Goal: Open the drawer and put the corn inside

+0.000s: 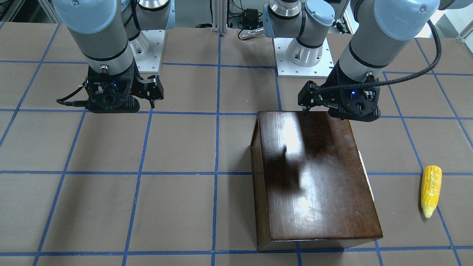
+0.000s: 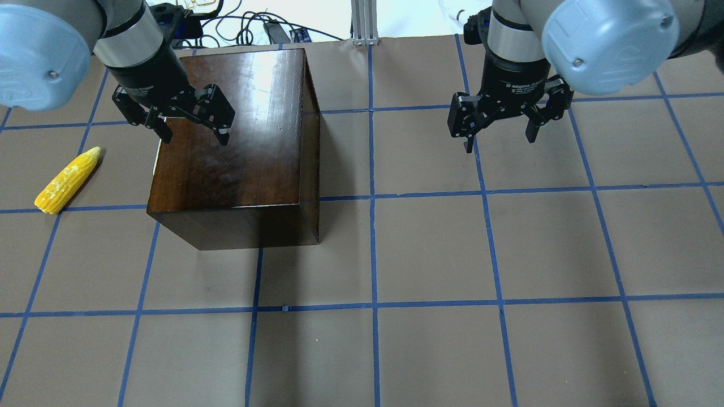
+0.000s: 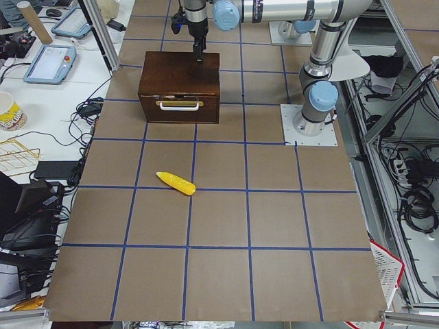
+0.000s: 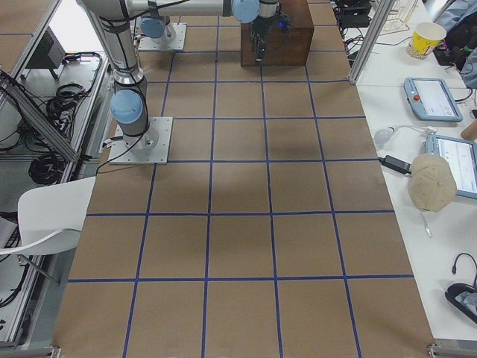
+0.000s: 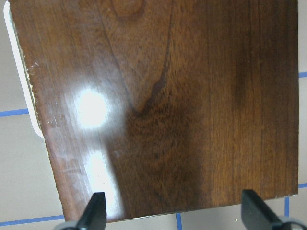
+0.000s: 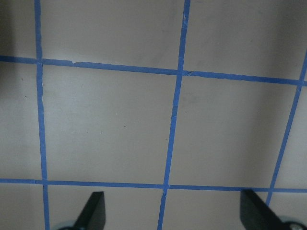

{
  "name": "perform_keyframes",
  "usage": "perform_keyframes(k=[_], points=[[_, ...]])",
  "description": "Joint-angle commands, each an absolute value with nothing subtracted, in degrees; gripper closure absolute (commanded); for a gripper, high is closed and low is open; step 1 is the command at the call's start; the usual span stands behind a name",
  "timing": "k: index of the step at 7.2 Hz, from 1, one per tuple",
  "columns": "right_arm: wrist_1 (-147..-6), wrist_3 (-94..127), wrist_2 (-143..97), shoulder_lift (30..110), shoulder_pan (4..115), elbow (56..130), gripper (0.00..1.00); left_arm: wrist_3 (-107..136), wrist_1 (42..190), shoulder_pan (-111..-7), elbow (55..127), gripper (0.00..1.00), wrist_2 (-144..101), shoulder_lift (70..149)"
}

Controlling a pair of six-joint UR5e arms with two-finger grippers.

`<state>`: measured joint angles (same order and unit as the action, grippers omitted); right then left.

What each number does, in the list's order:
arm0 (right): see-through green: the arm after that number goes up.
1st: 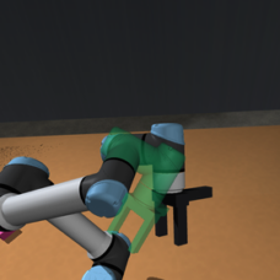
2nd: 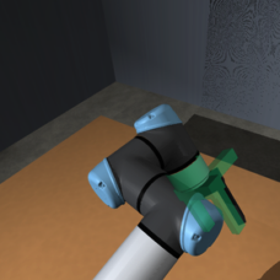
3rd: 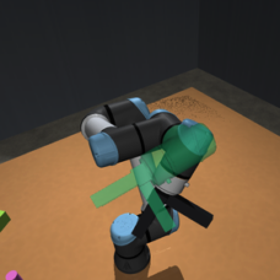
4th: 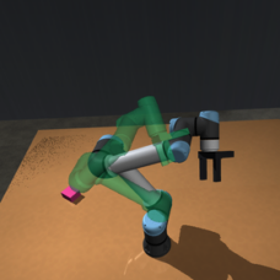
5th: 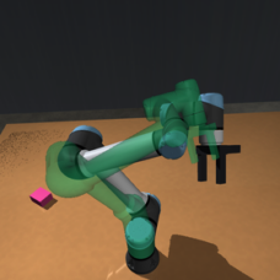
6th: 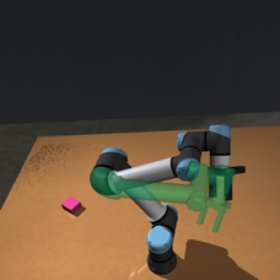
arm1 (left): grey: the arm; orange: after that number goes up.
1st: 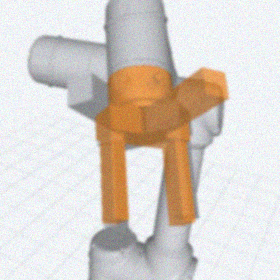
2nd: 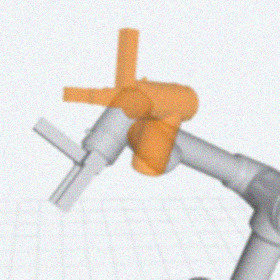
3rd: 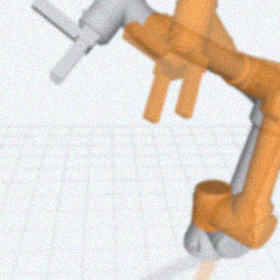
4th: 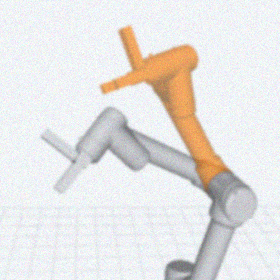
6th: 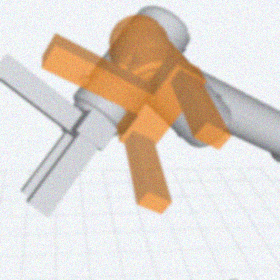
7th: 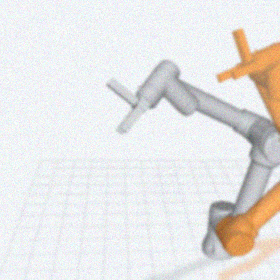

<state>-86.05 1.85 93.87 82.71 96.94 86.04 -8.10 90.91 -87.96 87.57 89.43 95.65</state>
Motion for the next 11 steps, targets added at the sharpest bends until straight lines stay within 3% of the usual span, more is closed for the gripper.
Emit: perform_keyframes(k=[1, 11], points=[[-86.04, 1.85, 93.87, 82.71, 96.94, 86.04, 0.00, -8.00, 90.79, -87.72, 87.45, 0.00, 89.65, 96.06], [-86.04, 1.76, 93.87, 82.71, 96.94, 86.04, 0.00, -18.19, 87.63, -67.88, 85.34, 0.00, 87.72, 98.70]])
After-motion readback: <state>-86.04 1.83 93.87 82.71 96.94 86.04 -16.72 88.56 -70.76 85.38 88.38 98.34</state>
